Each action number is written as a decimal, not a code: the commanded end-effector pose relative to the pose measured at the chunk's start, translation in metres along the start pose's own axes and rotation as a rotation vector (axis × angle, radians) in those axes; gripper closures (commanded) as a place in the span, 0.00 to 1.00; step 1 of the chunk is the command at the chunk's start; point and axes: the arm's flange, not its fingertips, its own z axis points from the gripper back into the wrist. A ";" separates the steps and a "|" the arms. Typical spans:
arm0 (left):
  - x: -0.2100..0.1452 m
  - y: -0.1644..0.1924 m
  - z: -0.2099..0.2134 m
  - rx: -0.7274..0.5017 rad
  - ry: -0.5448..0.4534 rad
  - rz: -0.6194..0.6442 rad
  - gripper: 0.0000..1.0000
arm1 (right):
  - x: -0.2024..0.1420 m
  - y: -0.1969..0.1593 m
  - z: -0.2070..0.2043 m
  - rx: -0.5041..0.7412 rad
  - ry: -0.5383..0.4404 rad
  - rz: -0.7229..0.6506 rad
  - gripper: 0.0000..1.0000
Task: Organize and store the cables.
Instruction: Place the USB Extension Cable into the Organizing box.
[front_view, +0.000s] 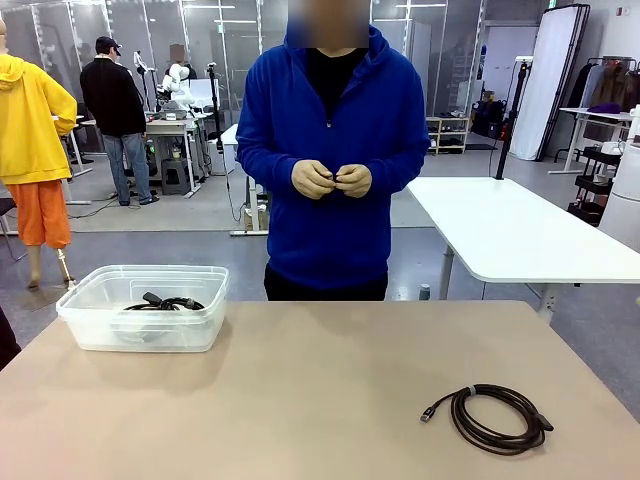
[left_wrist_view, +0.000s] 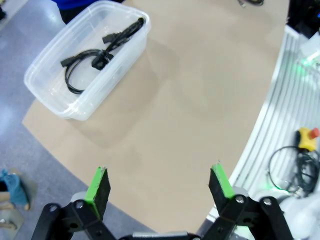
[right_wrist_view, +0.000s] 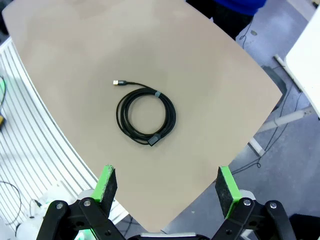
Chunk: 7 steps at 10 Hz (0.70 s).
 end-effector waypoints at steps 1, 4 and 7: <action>0.000 0.001 0.002 -0.008 0.002 -0.004 0.00 | 0.037 -0.018 -0.025 0.011 0.105 0.105 0.00; 0.000 0.001 0.002 -0.008 0.002 -0.004 0.00 | 0.092 -0.021 -0.074 0.034 0.247 0.237 0.00; 0.000 0.001 0.002 -0.008 0.002 -0.004 0.00 | 0.122 -0.014 -0.134 0.028 0.317 0.399 0.00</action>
